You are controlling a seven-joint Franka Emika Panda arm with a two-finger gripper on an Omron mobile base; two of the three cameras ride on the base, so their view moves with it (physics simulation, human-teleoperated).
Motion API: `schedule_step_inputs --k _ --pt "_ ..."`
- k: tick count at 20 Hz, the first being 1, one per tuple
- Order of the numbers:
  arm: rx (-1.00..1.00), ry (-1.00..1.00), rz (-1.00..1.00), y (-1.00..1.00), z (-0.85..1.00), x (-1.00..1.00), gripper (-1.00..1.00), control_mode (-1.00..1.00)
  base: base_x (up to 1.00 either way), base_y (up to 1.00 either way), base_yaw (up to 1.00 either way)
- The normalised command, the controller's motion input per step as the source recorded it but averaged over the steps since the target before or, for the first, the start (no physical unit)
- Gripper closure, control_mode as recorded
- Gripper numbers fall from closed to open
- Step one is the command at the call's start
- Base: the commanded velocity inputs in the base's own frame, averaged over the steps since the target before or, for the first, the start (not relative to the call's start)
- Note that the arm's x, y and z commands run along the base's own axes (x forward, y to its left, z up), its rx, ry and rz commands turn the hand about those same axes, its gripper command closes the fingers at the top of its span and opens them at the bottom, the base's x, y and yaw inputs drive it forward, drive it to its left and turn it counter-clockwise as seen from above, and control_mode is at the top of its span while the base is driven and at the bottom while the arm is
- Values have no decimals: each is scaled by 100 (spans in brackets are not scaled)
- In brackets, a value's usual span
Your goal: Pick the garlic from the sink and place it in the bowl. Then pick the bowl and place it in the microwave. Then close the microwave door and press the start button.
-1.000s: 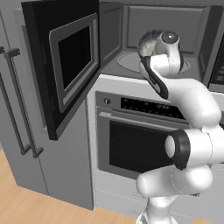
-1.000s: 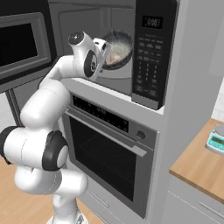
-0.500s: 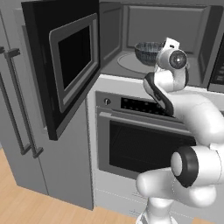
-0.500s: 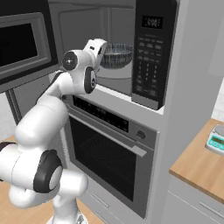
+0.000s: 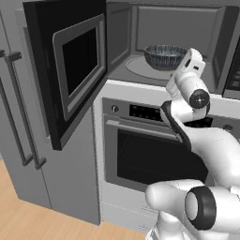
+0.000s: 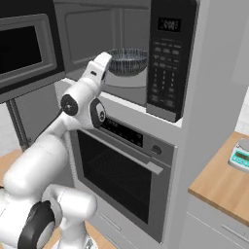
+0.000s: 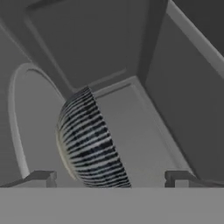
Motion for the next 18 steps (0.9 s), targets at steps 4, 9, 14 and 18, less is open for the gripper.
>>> schedule_step_inputs --k 4,9,14,18 --pt "11 0 0 13 64 -100 -100 -100 0 0 0" --pt "15 7 0 8 72 -100 -100 -100 0 0 0" --pt "31 11 0 10 52 -98 -100 -100 0 0 0" --pt "38 25 0 4 24 -100 -100 -100 0 0 0"
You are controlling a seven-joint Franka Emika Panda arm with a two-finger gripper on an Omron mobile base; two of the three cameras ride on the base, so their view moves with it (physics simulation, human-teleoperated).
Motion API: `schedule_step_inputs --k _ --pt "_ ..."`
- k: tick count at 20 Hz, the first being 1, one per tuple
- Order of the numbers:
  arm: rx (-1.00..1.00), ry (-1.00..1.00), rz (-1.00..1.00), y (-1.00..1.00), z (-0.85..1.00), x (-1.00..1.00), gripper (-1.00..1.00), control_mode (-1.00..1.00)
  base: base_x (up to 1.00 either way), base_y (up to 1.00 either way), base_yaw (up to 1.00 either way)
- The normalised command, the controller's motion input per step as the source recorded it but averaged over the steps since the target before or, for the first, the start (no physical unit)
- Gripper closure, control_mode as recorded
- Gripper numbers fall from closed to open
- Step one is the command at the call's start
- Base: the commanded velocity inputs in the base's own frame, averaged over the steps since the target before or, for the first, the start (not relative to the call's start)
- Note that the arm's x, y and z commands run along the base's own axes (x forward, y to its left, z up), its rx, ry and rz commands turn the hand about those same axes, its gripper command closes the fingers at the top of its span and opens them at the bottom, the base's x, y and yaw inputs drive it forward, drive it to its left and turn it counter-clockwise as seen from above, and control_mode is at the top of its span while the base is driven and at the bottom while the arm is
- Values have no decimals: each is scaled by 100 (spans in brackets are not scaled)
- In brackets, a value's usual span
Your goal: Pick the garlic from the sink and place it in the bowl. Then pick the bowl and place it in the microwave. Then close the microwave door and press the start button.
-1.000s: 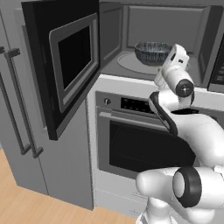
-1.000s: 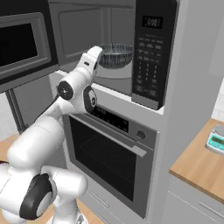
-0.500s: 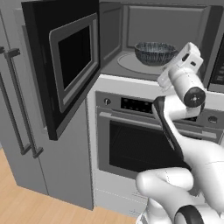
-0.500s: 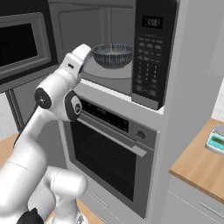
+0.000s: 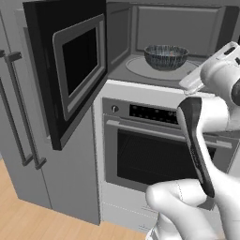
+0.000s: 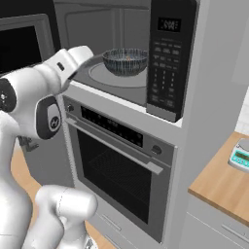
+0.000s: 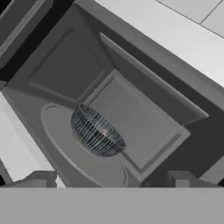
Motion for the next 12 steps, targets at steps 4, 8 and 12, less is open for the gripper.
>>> schedule_step_inputs --k 4,8,12 --pt "31 11 0 23 5 -100 -100 -100 0 0 0" --pt "23 -3 0 22 -6 -100 -100 -100 0 0 0" --pt "24 -1 0 35 -21 -100 -100 -100 0 0 0"
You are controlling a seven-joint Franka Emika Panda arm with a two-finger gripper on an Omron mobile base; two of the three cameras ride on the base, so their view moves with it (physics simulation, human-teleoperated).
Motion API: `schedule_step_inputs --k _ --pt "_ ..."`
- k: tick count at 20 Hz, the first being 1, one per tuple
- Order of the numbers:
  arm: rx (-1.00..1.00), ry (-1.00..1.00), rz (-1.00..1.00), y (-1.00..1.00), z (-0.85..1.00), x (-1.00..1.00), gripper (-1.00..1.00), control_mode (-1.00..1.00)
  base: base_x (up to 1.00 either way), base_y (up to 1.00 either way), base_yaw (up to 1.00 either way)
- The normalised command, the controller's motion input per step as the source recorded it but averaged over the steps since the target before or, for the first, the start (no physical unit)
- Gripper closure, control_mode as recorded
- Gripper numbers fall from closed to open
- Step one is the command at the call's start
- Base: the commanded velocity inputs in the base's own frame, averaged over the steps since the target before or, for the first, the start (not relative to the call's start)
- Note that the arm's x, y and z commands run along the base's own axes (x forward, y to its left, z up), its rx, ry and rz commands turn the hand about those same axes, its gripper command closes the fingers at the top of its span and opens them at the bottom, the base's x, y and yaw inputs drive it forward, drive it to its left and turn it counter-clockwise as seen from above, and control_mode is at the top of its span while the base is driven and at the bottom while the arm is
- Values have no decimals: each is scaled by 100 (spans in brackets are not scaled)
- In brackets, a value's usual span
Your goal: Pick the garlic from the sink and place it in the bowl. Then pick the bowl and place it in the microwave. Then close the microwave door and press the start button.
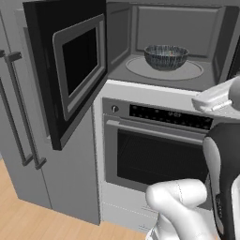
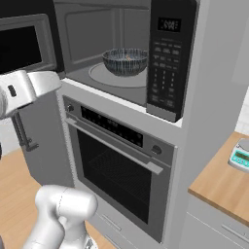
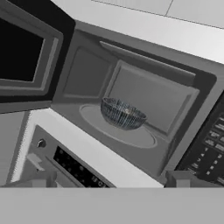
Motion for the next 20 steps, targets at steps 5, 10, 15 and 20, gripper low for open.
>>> schedule_step_inputs --k 5,10,15,20 --pt "21 -12 -5 65 -27 -71 -100 -100 0 0 0" --pt "10 -17 -11 71 -11 -44 -100 -100 0 0 0" --pt "2 0 -9 78 -2 -6 -100 -100 0 0 0" --pt "0 0 -4 68 -6 0 -100 -100 0 0 0"
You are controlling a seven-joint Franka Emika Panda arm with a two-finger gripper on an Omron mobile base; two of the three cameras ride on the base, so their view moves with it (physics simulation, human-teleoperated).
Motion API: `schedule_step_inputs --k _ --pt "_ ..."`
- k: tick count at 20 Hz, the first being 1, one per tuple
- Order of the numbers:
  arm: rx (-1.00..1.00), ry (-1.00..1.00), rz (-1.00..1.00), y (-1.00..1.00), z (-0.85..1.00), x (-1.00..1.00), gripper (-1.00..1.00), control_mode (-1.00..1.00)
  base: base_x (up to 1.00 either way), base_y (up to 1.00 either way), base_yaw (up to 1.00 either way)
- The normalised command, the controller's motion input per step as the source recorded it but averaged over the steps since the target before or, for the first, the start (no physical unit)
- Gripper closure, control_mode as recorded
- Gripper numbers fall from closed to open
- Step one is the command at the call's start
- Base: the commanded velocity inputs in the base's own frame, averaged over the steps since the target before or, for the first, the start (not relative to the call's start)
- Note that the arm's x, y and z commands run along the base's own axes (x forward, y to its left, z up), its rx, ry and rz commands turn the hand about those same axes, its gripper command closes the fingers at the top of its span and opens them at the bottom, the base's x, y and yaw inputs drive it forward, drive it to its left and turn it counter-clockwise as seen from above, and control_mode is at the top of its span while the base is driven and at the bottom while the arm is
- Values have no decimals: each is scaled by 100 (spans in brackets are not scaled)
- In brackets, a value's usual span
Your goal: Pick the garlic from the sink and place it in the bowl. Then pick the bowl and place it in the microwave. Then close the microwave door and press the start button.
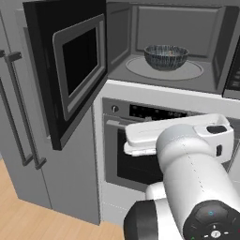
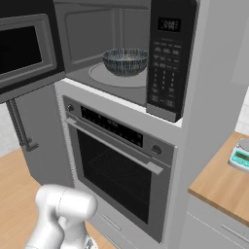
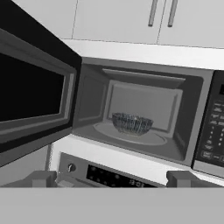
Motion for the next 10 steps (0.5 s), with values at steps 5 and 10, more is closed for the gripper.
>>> schedule_step_inputs --k 5,10 --pt "0 0 -3 54 -16 0 -100 -100 0 0 0" --pt "0 0 -3 53 -14 0 -100 -100 0 0 0"
